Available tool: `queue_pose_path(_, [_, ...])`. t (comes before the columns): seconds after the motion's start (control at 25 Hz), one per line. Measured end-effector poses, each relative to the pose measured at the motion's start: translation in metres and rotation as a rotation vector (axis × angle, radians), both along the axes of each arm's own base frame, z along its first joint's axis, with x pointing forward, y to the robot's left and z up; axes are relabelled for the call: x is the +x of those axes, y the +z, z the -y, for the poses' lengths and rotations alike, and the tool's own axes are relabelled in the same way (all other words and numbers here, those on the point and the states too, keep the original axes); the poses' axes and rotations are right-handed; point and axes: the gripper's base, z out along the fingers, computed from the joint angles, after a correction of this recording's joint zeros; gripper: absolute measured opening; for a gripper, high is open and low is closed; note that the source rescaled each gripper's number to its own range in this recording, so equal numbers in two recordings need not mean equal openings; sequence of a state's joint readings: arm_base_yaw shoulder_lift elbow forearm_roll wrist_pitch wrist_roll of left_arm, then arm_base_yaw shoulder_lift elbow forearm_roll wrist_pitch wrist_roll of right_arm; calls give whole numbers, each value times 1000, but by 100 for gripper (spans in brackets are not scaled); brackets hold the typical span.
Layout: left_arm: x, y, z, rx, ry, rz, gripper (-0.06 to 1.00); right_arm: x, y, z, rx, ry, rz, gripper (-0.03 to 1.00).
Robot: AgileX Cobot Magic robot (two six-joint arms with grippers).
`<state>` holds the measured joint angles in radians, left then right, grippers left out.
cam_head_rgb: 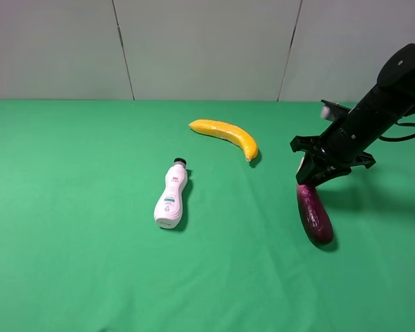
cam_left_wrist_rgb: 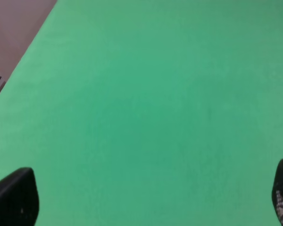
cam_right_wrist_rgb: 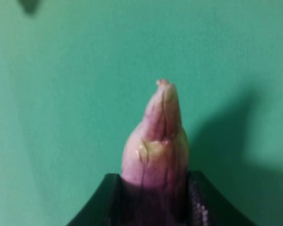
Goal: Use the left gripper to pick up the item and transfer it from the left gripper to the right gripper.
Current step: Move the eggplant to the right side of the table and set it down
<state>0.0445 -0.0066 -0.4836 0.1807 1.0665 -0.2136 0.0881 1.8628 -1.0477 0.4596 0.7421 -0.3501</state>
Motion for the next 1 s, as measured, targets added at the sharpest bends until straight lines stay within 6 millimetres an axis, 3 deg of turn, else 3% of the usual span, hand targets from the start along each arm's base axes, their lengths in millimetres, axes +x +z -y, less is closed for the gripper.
queue_pose_path(0.48, [0,0,0,-1,0,-1,100,0,0,0,5,-1,1,1])
queue_pose_path(0.52, [0,0,0,-1,0,-1,100,0,0,0,5,-2,1,7])
queue_pose_path(0.56, [0,0,0,0,0,-1,100,0,0,0,6,-1,2,22])
queue_pose_path(0.64, [0,0,0,0,0,-1,100,0,0,-1,7,-3,3,66])
queue_pose_path(0.72, [0,0,0,0,0,-1,100,1,0,-1,8,-6,5,88])
queue_pose_path(0.84, [0,0,0,0,0,-1,100,1,0,-1,8,-6,5,97])
queue_pose_path(1.0, [0,0,0,0,0,-1,100,1,-1,-1,8,-5,4,100])
